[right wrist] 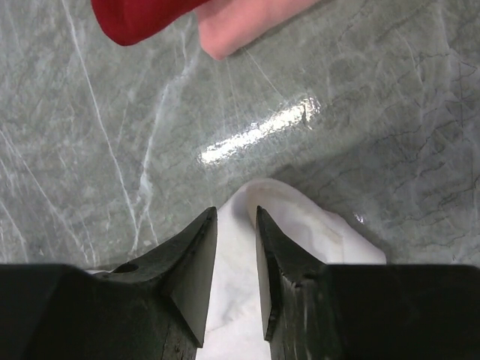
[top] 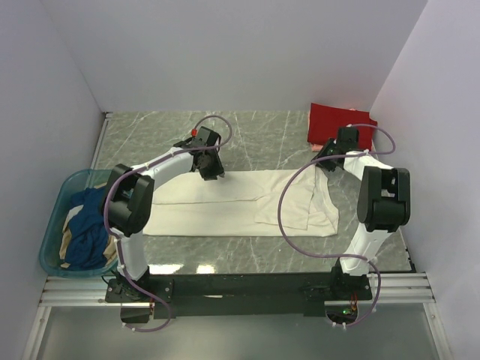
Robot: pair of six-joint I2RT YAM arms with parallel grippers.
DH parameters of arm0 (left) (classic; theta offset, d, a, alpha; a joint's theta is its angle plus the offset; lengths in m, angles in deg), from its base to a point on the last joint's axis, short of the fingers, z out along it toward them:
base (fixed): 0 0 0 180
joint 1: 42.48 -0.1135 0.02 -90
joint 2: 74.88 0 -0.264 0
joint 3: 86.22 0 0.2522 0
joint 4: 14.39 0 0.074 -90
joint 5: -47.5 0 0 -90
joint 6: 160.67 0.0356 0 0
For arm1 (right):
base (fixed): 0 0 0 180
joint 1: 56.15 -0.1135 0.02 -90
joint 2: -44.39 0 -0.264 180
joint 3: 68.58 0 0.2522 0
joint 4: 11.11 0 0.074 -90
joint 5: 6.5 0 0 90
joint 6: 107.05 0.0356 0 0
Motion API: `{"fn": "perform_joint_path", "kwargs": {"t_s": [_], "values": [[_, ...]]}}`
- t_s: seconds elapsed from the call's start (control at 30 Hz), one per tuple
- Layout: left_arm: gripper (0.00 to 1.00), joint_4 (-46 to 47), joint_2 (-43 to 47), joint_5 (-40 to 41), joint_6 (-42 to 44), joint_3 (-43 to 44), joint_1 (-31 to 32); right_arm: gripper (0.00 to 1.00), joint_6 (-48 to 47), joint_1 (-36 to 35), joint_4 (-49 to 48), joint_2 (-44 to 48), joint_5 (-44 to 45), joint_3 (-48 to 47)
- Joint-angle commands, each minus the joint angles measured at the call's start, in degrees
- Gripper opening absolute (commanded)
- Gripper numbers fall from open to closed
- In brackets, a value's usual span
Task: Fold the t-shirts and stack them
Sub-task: Fold the tshirt
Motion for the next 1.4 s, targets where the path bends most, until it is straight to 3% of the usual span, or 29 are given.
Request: {"fn": "perform_joint_path", "kwargs": {"t_s": [0.0, 0.17, 0.27, 0.4, 0.5, 0.9, 1.1, 1.37], "values": [[0.35, 0.4, -0.2, -0.8, -0.5, -0.4, -0.1, 0.34, 0.0, 0.4, -1.1, -0.9, 0.2, -2.1], [0.35, 0.2, -0.2, -0.8, -0.5, -0.8, -0.4, 0.34, 0.0, 0.4, -1.0, -1.6, 0.0, -2.2], [0.35, 0.4, -0.5, -0.8, -0.9, -1.2, -0.6, 0.29, 0.2, 0.4, -1.1, -2.0, -0.4, -2.2], [0.36, 1.2, -0.8, -0.8, -1.4, -2.0, -1.1, 0.07, 0.7, 0.4, -1.3, -0.9, -0.4, -1.4], [0.36, 1.4, -1.4, -0.8, -1.5, -2.3, -1.2, 0.0, 1.1, 0.4, -1.9, 1.8, 0.9, 1.5], [0.36, 1.5, -2.7, -0.8, -2.7, -4.3, -1.9, 0.0, 0.9, 0.6, -0.8, 14.9, 8.1, 10.1], [0.36, 1.0, -3.5, -0.8, -3.1, -4.2, -2.3, 0.0, -0.1, 0.8, 2.4, 15.8, 13.4, 9.5], [0.36, 1.1, -3.9, -0.8, -3.0, -4.4, -2.7, 0.0, 0.7, 1.0, 1.4, 11.5, 13.5, 11.8]]}}
